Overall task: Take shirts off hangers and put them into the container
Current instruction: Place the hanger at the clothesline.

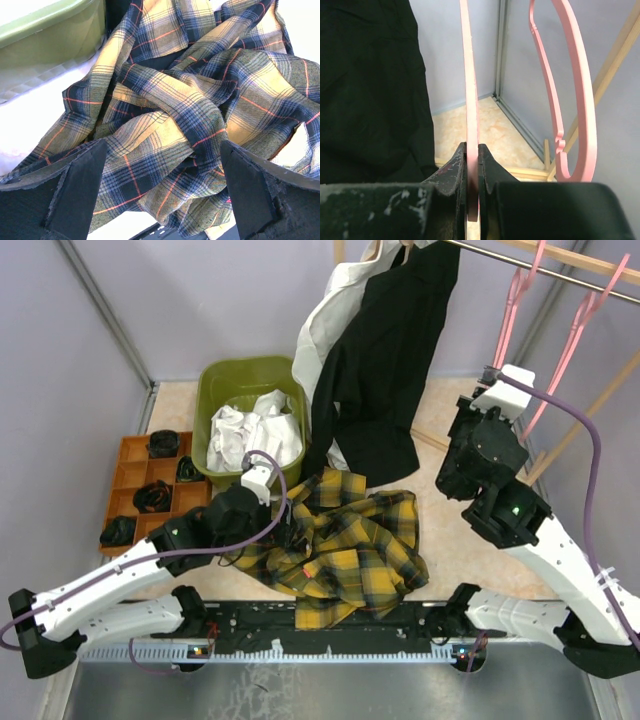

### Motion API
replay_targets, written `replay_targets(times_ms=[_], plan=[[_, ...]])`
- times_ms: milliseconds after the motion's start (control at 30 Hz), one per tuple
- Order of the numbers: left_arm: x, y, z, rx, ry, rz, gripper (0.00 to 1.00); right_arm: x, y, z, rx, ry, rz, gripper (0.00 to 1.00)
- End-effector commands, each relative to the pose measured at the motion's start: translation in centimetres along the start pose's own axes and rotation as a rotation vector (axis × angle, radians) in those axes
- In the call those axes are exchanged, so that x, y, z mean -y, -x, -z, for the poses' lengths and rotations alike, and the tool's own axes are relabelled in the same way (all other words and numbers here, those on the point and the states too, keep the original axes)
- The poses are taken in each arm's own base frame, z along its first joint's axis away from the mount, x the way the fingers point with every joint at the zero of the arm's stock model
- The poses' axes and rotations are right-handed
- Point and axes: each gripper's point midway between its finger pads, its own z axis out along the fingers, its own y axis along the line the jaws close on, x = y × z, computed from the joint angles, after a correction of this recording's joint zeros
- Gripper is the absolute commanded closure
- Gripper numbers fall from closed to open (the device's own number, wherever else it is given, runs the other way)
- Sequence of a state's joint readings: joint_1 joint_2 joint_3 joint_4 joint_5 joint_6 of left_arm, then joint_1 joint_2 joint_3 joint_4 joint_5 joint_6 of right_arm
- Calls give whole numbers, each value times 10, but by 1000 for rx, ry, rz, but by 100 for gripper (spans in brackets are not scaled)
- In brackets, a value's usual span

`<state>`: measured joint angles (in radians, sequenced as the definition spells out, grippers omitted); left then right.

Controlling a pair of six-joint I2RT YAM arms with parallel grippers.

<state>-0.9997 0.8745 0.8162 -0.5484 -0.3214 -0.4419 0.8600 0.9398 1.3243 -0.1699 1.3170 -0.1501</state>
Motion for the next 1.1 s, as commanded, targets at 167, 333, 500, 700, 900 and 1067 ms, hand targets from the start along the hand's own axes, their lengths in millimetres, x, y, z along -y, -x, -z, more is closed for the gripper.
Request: replay_targets(times_ms=[167, 333, 500, 700, 900, 1067], plan=[[5, 9, 5, 27, -24, 10, 1, 19, 35, -8, 26, -84, -93, 100], [5, 8, 5, 23, -26, 11, 1, 20, 37, -17, 25, -103, -92, 100], [5, 6, 6, 23, -28, 17, 1, 23, 19, -31, -35, -95, -103, 100], [4, 6, 7, 24, -28, 17, 1, 16, -14, -36, -113, -62, -79, 97], [4, 6, 8, 22, -27, 17, 1, 17, -19, -32, -130, -34, -103, 81], [4, 6, 7, 23, -28, 17, 1, 20, -9, -26, -118, 12, -126, 57]])
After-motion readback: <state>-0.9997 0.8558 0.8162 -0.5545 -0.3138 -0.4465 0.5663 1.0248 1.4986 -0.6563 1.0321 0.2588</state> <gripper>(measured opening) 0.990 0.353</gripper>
